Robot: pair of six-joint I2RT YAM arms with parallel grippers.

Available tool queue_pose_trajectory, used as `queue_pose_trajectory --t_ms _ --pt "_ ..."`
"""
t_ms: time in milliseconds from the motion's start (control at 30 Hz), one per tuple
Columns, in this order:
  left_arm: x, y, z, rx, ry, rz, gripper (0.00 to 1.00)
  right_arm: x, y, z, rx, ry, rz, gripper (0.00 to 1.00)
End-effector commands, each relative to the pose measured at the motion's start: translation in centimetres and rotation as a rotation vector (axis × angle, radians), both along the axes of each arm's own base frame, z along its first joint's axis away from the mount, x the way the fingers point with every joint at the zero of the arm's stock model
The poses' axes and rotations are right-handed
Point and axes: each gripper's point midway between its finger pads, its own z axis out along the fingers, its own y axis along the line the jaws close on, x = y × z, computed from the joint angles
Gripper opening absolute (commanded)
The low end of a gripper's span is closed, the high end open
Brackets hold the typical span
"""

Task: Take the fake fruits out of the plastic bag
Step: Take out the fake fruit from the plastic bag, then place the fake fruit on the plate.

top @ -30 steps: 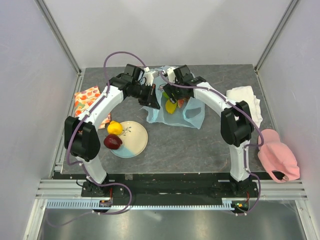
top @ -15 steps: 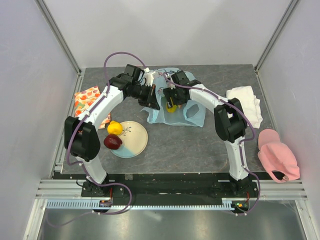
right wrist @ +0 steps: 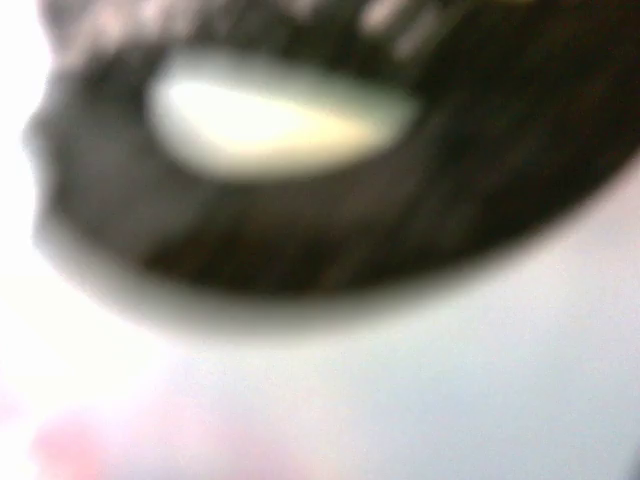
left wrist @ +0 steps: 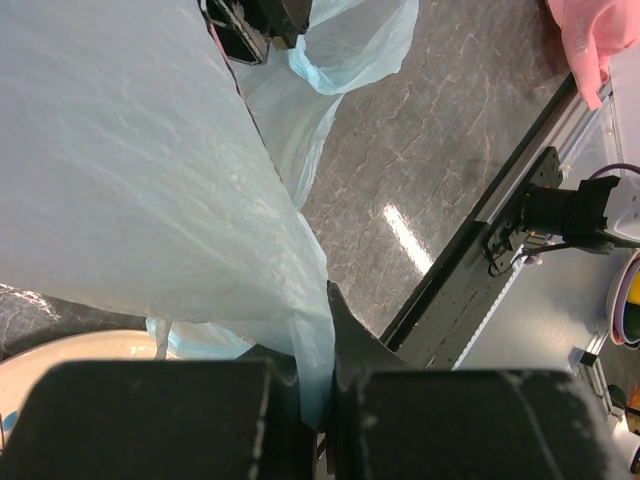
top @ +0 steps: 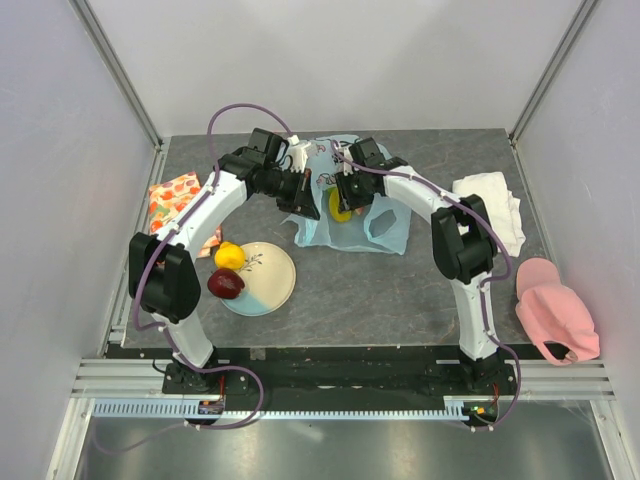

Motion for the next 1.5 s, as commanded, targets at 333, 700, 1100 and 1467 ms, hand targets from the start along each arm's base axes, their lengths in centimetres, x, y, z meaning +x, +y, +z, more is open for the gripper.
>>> queue_pose_trajectory --t_ms 333,700,1100,1467 --pt "3.7 -0.5 4.8 -0.005 -0.193 -0.010 0.34 -11.1 -4.1 16.3 0.062 -0.208 0.347 0.23" --pt "2.9 8.0 8.8 0.181 -0.367 0.282 0.85 -20.8 1.9 22.1 0.012 -0.573 0.929 0.25" --pt "-1.5 16.8 13.9 0.110 -0.474 0.504 0.85 -20.8 16.6 16.7 0.100 -0.417 1.099 0.25" --pt "-3.6 17.2 14.5 0.064 -0.504 0.484 0.84 -15.8 20.4 5.9 -0.012 -0.187 0.855 0.25"
